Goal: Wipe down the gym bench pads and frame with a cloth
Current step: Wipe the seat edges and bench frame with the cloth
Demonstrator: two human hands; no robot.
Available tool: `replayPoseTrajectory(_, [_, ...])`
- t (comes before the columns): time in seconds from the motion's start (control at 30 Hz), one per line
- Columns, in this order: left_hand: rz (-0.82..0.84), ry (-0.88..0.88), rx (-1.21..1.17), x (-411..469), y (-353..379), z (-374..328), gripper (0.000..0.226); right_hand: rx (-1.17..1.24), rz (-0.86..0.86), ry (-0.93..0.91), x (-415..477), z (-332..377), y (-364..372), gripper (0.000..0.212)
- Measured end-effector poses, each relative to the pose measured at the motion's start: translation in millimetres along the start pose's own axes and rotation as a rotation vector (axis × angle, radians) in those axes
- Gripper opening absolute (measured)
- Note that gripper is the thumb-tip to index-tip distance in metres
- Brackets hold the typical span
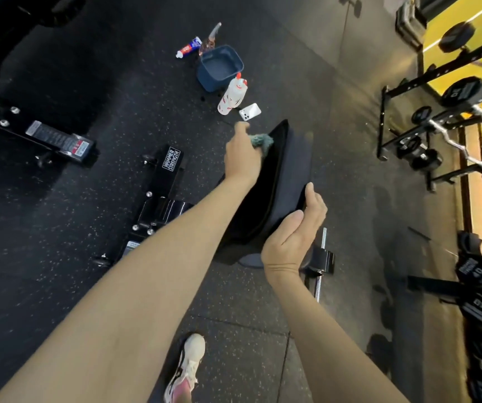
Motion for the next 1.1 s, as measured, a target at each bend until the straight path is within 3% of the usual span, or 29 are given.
replayPoseTrajectory(0.1, [-0.084,-0.093,-0.076,9,-7,4,0.031,-0.002,0.010,0.017,0,0,1,0.049])
replayPoseTrajectory(0.27, [0.092,-0.004,-0.133,9,14,-12,0.037,0.019,0.006,0.015,0,0,2,0.049])
replayPoseTrajectory(0.47, [0.083,0.286,-0.108,-35,0,-26,0.041,0.018,-0.008,0.001,-1,1,2,0.048])
replayPoseTrajectory(0.57, [0.182,0.381,-0.038,-61,-13,-23,0.038,0.016,-0.012,0.011,-2,0,2,0.048])
replayPoseTrajectory(0.63, [0.231,0.351,-0.022,-63,-20,-19,0.039,0.016,-0.003,0.010,-1,0,2,0.048])
replayPoseTrajectory(0.77, [0.089,0.149,-0.069,-23,-24,-19,0.040,0.019,0.001,0.002,-1,1,1,0.048])
replayPoseTrajectory(0.83, [0.120,0.097,-0.060,-7,-11,-27,0.042,0.022,-0.003,0.003,-1,0,1,0.048])
replayPoseTrajectory(0.97, [0.143,0.096,-0.088,-4,9,-35,0.046,0.032,-0.010,0.005,-2,-2,2,0.046])
replayPoseTrajectory(1.1, [0.082,0.221,-0.058,-19,6,-38,0.042,0.050,-0.008,0.012,-1,-3,5,0.047])
Point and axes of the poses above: each hand's wrist, its own x-axis towards the middle knuckle, its own y-axis out of the palm, z = x × y, the point moved 6 cm from there along x, towards the middle knuckle, and after that the axes turned 12 degrees about z, right-handed, at the moved point
